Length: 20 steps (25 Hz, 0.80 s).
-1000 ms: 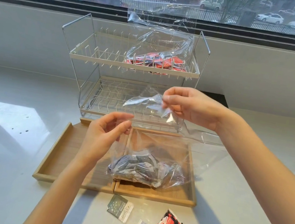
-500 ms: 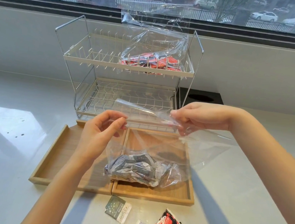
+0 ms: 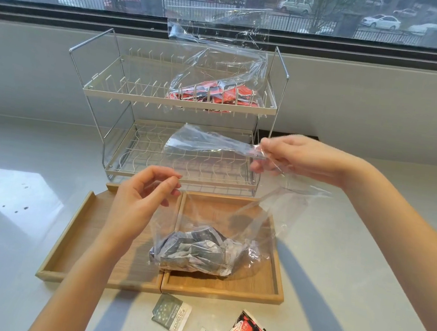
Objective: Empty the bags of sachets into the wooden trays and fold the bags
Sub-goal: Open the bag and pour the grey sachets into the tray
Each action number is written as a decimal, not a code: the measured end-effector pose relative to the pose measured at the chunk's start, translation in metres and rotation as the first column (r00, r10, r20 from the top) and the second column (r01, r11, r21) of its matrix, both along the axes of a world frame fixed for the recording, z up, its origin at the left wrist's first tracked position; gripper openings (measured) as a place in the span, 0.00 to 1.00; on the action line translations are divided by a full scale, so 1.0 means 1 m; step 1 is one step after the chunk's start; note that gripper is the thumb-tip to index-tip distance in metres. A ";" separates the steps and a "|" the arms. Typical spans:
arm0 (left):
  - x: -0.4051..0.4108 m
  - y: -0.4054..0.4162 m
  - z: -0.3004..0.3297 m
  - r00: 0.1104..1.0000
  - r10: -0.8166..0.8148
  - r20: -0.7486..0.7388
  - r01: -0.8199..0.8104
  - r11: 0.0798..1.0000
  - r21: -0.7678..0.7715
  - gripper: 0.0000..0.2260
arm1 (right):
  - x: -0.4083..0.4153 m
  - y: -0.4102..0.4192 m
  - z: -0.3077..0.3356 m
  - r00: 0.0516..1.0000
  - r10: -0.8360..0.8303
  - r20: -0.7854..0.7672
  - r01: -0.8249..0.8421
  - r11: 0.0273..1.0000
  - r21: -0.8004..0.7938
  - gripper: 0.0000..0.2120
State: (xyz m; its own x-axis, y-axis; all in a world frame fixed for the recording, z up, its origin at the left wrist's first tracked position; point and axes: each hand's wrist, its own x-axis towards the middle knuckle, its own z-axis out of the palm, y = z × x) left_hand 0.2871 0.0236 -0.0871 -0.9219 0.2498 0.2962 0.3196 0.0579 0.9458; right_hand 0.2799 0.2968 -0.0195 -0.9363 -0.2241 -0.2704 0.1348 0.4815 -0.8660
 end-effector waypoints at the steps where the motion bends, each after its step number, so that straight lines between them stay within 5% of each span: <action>1: 0.000 0.000 0.000 1.000 -0.004 -0.001 0.004 1.000 0.002 0.09 | 0.000 0.002 -0.002 0.995 0.035 0.092 -0.043 0.996 0.084 0.23; 4: 0.001 -0.002 0.000 1.000 -0.006 0.001 0.006 1.000 0.008 0.09 | 0.002 0.010 -0.005 0.932 0.182 0.314 -0.231 0.965 0.124 0.23; 9: 0.001 -0.002 -0.001 1.000 -0.001 0.025 0.000 1.000 0.020 0.09 | 0.004 0.023 -0.008 0.934 0.214 0.286 -0.221 0.975 -0.005 0.15; 17: 0.000 -0.006 -0.001 0.999 -0.023 0.029 0.022 1.000 0.008 0.08 | 0.009 0.030 0.000 0.972 -0.188 -0.139 0.162 0.970 -0.183 0.06; 20: -0.001 -0.004 0.000 0.999 -0.022 0.026 0.022 1.000 0.006 0.08 | 0.009 0.034 0.021 0.942 -0.209 -0.263 0.154 0.964 -0.217 0.06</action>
State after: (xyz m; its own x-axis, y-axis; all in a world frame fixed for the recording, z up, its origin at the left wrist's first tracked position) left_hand 0.2859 0.0195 -0.0872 -0.9237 0.2683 0.2736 0.2959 0.0456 0.9541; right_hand 0.2889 0.3310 0.0014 -0.9971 -0.0646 0.0402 -0.0576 0.2938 -0.9541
